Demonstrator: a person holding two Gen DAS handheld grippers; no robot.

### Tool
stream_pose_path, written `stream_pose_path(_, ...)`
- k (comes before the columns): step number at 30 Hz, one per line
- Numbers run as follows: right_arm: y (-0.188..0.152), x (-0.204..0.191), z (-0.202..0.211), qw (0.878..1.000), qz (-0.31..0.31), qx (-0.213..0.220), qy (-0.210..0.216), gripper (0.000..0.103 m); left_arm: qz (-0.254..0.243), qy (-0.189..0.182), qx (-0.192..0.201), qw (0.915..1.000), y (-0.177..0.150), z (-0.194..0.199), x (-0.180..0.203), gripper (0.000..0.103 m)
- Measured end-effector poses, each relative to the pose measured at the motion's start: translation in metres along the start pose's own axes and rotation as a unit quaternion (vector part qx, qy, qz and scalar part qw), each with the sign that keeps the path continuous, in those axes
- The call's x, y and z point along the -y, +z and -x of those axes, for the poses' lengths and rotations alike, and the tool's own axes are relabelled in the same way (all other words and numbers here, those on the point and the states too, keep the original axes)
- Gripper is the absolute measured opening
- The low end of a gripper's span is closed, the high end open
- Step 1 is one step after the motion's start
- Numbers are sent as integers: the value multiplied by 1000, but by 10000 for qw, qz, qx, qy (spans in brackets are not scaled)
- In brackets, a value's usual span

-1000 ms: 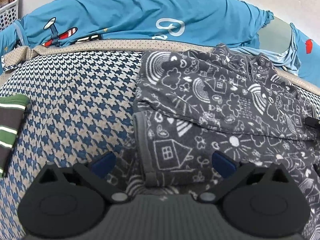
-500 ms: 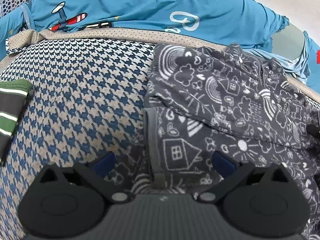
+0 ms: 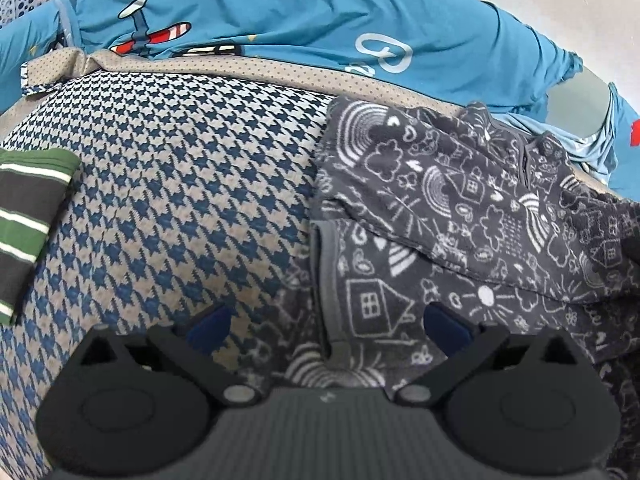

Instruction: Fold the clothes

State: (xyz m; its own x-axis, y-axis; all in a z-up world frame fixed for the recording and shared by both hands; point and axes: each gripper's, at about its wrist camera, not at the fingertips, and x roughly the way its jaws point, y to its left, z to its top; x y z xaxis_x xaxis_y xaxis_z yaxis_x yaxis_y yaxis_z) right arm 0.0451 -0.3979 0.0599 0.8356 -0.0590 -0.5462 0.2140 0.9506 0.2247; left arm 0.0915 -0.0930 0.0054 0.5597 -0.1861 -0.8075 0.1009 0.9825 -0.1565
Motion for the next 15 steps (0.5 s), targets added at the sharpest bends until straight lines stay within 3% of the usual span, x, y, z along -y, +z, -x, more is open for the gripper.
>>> stream_pose_path(15,25,-99,-5,9969,343,95,704,19,367,135,141,9991,3,24,-43,103)
